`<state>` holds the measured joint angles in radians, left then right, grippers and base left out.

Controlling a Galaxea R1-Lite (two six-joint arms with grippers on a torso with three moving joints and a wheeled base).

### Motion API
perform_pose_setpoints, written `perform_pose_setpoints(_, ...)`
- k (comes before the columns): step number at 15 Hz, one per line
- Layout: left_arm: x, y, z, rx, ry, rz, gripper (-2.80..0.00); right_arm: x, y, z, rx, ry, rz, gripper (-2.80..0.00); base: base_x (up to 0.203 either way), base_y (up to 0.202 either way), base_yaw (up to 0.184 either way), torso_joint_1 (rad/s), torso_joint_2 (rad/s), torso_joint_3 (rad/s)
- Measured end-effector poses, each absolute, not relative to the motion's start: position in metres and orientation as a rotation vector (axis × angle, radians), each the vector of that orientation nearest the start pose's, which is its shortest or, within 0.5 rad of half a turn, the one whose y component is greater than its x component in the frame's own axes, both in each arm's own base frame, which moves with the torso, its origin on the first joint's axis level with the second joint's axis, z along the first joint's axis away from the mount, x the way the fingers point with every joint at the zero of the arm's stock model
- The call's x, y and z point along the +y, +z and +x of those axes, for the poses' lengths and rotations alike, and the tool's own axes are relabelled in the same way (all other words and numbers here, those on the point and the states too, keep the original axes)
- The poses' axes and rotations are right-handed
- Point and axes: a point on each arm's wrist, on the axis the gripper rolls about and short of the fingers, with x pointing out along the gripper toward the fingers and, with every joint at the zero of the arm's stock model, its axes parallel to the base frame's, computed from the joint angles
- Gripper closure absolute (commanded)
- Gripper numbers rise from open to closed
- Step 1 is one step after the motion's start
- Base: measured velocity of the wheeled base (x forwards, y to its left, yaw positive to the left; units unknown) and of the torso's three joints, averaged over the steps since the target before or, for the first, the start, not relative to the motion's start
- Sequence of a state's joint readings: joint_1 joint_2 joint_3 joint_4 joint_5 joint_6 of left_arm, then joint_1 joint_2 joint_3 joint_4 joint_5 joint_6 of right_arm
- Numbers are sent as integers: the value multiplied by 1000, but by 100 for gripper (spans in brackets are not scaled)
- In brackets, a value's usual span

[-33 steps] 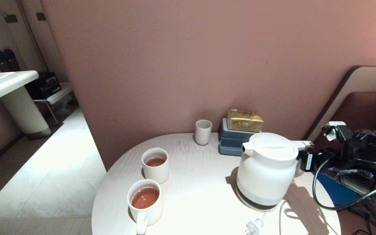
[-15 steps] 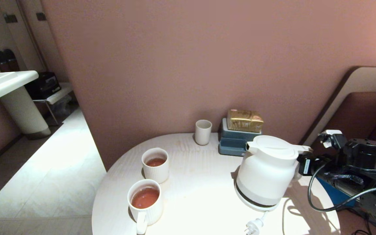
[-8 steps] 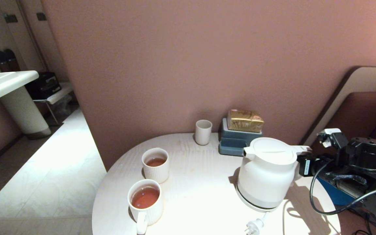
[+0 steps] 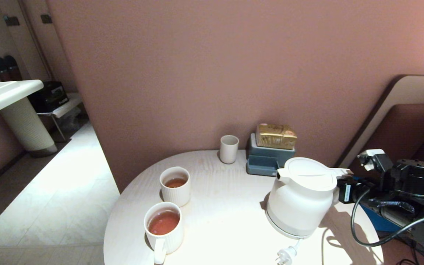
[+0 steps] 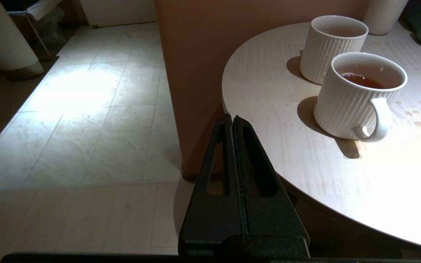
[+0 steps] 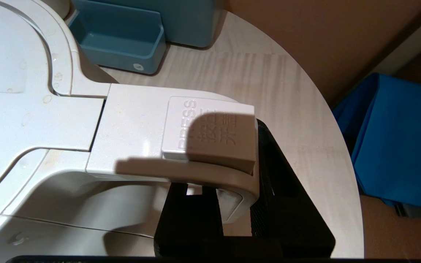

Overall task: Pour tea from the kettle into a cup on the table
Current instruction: Put down the kettle on the table

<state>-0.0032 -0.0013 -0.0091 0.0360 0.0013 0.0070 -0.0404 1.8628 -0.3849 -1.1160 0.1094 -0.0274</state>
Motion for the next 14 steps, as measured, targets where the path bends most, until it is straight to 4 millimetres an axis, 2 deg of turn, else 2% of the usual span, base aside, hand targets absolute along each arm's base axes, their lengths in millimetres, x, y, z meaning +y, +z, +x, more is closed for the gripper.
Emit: perform_pose_setpoints(14, 0, 74, -24, 26, -2, 7, 0, -11, 81, 272, 344, 70, -12, 0, 0, 0, 0, 0, 0, 0)
